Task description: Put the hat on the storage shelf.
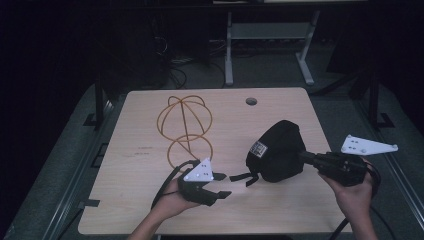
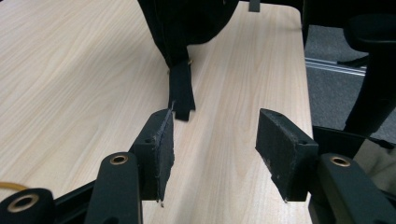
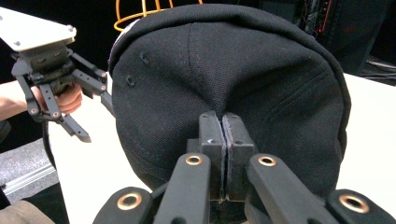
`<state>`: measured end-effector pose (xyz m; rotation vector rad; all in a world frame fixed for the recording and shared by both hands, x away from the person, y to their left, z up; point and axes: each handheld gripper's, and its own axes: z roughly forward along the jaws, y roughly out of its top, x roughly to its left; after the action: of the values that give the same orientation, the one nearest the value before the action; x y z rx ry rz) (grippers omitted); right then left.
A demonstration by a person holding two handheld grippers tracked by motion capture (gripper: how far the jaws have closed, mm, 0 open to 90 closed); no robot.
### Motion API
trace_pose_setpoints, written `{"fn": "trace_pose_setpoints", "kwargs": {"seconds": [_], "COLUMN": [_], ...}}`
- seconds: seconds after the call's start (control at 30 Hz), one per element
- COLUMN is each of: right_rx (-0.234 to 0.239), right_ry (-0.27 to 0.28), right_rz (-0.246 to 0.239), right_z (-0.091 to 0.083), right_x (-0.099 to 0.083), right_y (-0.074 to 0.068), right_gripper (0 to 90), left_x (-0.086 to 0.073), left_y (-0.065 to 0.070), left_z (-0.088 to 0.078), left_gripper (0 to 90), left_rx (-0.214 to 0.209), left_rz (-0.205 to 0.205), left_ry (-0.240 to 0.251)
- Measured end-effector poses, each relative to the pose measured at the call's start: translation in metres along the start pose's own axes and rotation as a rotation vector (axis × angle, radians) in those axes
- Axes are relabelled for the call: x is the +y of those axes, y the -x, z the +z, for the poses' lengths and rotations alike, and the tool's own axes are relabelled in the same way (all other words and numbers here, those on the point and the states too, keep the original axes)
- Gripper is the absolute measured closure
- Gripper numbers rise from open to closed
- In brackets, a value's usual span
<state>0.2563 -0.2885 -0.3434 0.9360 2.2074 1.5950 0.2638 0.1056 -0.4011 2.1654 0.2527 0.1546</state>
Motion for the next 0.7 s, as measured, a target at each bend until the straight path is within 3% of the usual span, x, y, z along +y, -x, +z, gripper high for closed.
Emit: {"fn": "trace_pose_setpoints", "kwargs": {"seconds": [0.1,0.23,0.4,0.5,0.7], "right_rx": [0.008,0.014,0.024,0.032,0.053], "right_ry": [0.0,-0.007,-0.016,-0.02,-0.02], "right_rz": [-0.003,-0.005,-0.02,-0.032,-0.048], "right_z": [0.0,0.001,0.006,0.01,0.019], "right_x": [0.006,0.018,0.033,0.042,0.059], "right_y": [0.002,0.004,0.004,0.003,0.001], "right_gripper": [88.6,88.6,88.6,88.6,88.6], "left_x": [-0.004,-0.009,-0.013,-0.015,-0.015], "left_y": [0.001,0.0,-0.002,-0.005,-0.004], "left_z": [0.002,0.003,0.002,0.003,0.005], "left_gripper": [45.8,43.4,42.5,41.5,38.8], "left_rx": [0.007,-0.02,0.004,-0.01,0.003], "left_rz": [0.004,-0.025,-0.031,-0.044,-0.043], "left_ry": [0.001,-0.009,-0.006,-0.009,-0.004]}}
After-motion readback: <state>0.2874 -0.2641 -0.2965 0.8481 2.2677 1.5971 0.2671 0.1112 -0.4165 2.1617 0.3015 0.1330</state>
